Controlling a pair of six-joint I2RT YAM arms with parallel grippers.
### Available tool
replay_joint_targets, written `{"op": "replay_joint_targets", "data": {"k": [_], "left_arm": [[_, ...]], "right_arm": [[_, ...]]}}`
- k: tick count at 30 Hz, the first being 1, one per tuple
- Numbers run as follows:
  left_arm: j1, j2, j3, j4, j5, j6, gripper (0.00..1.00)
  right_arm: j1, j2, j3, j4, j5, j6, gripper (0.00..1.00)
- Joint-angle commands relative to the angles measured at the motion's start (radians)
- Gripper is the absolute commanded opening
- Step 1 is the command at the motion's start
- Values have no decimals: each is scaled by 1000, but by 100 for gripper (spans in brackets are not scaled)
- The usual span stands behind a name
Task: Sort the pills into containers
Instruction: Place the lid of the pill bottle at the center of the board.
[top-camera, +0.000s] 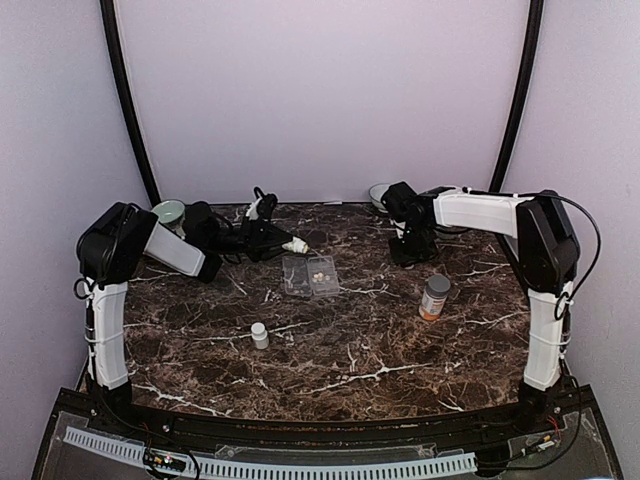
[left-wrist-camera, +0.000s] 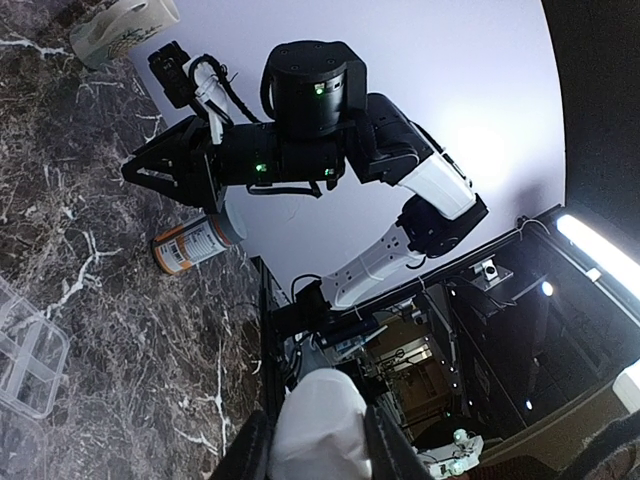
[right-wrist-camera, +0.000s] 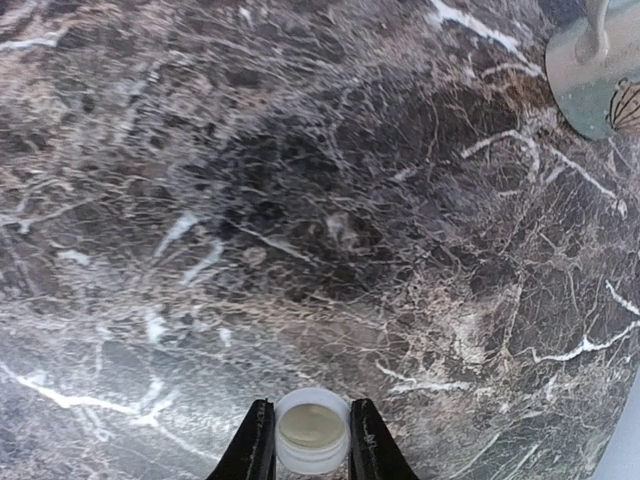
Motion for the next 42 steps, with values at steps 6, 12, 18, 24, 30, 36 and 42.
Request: {"op": "replay_joint_targets", "data": {"k": [6, 12, 18, 24, 30, 36, 42], "left_arm": [[5, 98, 86, -20, 5, 37, 0], [5, 152, 123, -30, -2, 47, 0], [5, 181, 139, -92, -1, 102, 0], [4, 181, 141, -216, 6, 197, 0], [-3, 180, 160, -331, 9, 290, 0], [-22, 163, 186, -531, 8, 445, 0], [-29, 140, 201, -728, -4, 591, 0]], "right_arm": [[-45, 55, 27, -32, -34, 1, 16], [-62, 80, 41, -40, -47, -3, 17], [-74, 101, 58, -56, -56, -13, 24], [-80, 108, 59, -49, -60, -13, 34], [-84, 107, 65, -43, -66, -15, 39], [-87, 98, 88, -45, -63, -17, 42], [-87, 93, 107, -47, -62, -17, 42]]}}
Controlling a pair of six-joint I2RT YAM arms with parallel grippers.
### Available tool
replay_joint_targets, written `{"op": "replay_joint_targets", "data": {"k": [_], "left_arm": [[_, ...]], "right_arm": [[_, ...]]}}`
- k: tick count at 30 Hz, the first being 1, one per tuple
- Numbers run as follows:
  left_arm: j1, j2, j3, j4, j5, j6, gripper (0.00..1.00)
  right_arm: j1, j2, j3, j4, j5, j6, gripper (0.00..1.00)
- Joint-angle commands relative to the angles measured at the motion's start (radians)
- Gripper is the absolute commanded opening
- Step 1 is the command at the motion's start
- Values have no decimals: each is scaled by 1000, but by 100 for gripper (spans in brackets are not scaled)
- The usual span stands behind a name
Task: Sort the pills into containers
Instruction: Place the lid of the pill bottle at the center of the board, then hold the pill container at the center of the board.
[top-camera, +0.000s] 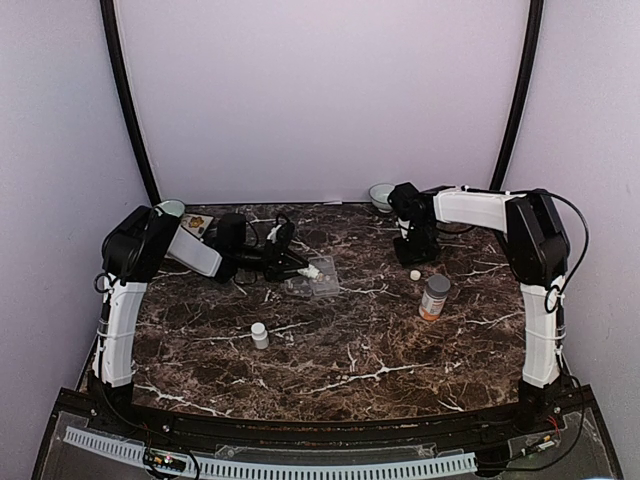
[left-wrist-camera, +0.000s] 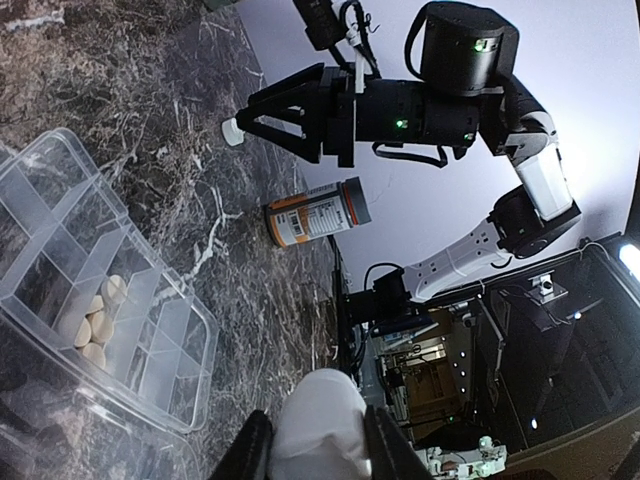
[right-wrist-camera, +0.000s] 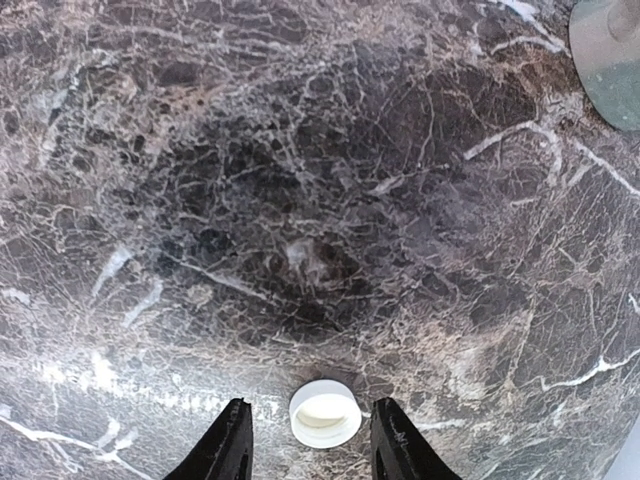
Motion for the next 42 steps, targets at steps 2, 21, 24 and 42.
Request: {"op": "replay_joint_targets", "data": {"k": [2, 21, 24, 42], "left_arm": [[-10, -52, 33, -220, -1, 186, 0], [-13, -55, 85, -376, -61, 313, 0], [-13, -57, 99, -410, -63, 336, 0], [-12, -75, 129, -524, -84, 418, 0]], "right_arm": [[-8, -9, 33, -6, 7, 1, 42], [-7, -39, 64, -17, 21, -8, 43], [-3, -46, 65, -16, 23, -7, 43], [144, 51, 325, 6, -158, -6, 42]]}}
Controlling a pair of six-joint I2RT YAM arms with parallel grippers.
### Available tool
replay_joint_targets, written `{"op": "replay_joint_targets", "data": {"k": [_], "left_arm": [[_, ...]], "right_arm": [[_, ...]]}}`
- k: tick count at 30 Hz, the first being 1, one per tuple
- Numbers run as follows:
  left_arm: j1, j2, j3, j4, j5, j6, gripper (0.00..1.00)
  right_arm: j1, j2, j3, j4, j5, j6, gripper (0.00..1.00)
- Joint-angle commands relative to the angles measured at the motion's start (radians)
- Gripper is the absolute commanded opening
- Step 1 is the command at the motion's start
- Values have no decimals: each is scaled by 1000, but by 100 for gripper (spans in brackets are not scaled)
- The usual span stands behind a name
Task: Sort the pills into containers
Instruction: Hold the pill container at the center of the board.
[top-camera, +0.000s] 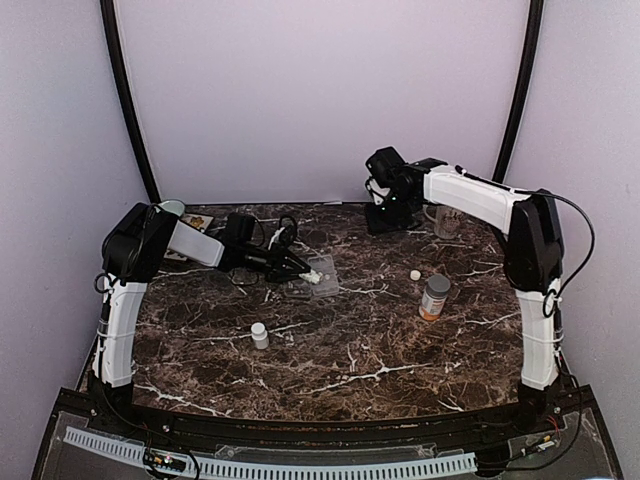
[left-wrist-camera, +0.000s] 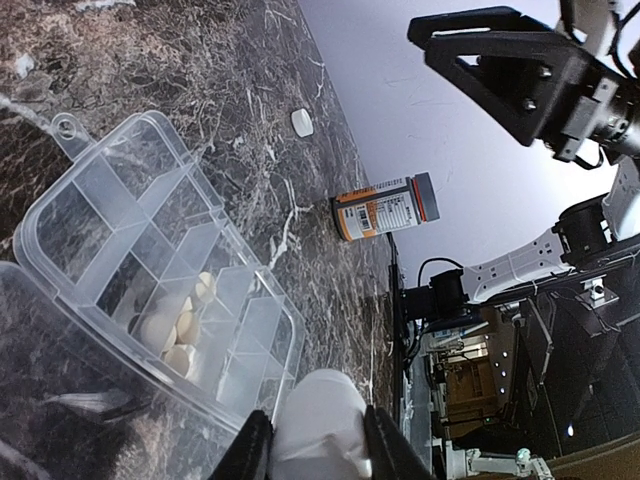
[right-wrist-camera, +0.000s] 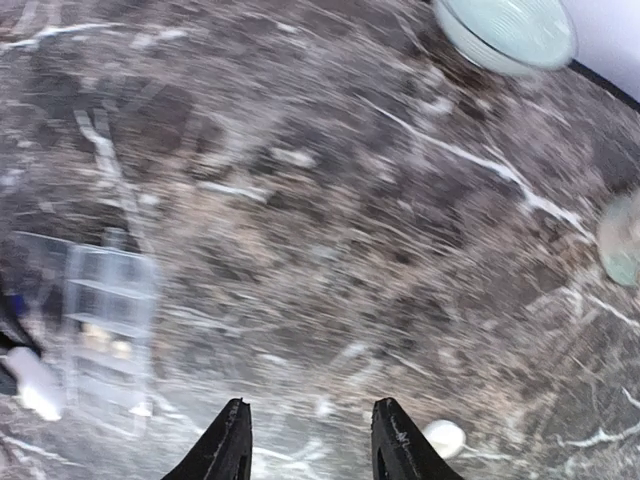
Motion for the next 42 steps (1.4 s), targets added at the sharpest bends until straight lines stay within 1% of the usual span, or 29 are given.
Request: {"op": "replay_joint_targets", "data": {"k": [1, 6, 14, 29, 42], "left_arm": [[-3, -75, 20, -51, 1, 50, 0], [-3, -78, 18, -60, -3, 56, 0], [-4, -79, 24, -62, -2, 56, 0], [-5, -90, 21, -68, -13, 61, 0], [-6, -96, 19, -81, -24, 74, 0]], "right_arm": [[55, 77, 97, 10, -96, 18, 42], [91, 154, 184, -7, -134, 34, 39], [117, 215, 220, -10, -174, 44, 37], [150, 250, 218, -13, -196, 47, 37], [159, 286, 212, -24, -175, 49, 36]]}}
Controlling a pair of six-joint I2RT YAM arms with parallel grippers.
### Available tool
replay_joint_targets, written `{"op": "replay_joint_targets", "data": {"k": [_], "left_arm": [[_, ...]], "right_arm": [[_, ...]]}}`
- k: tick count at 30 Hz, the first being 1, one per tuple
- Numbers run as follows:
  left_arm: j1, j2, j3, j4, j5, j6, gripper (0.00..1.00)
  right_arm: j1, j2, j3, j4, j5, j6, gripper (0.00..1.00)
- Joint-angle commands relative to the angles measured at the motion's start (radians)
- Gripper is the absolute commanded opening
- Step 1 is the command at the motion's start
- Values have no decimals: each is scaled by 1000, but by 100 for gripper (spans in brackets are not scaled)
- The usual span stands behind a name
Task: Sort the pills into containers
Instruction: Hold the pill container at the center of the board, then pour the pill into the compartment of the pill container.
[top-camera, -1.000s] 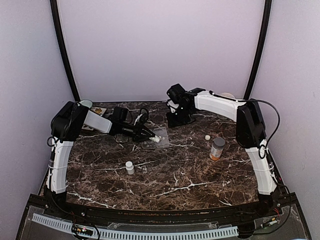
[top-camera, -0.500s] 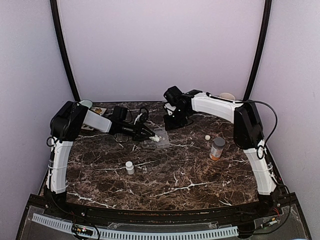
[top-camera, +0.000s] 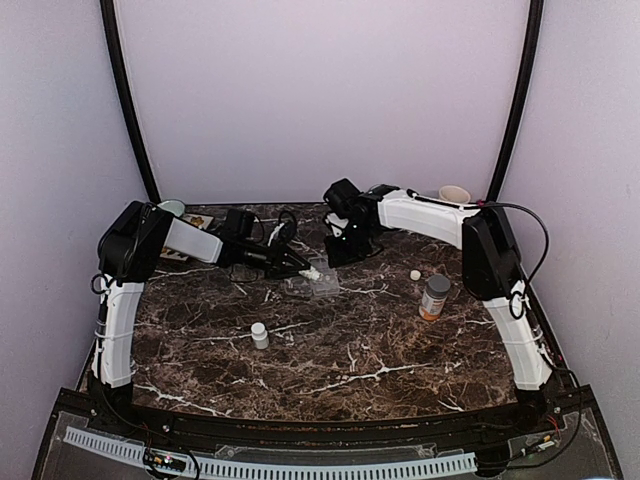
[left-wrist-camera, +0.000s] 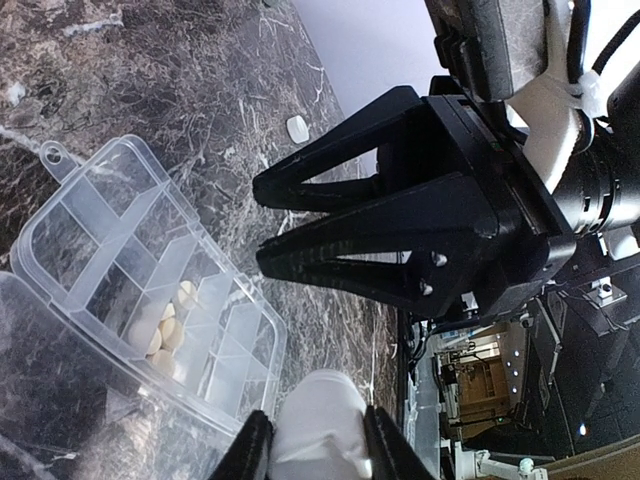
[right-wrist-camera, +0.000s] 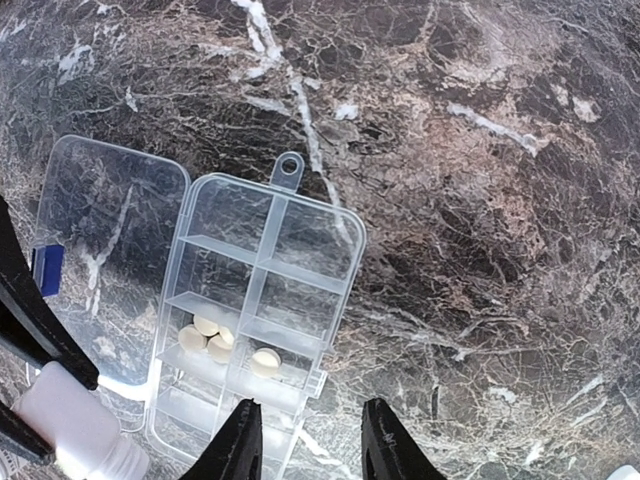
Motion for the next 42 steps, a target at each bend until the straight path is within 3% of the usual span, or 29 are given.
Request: {"op": "replay_joint_targets", "data": {"k": [1, 15, 28, 42], "left_arm": [[-6, -61, 14, -25, -4, 32, 0], [-9, -68, 29, -99, -41, 86, 0], [-19, -74, 79, -290, -112, 225, 0], [-30, -75, 96, -340, -114, 273, 0]], "right_arm": [[13, 35, 23, -7, 3, 5, 36], [13, 81, 59, -21, 2, 4, 34], [13, 93, 60, -32, 4, 6, 28], [14, 124, 94, -64, 8, 10, 22]]}}
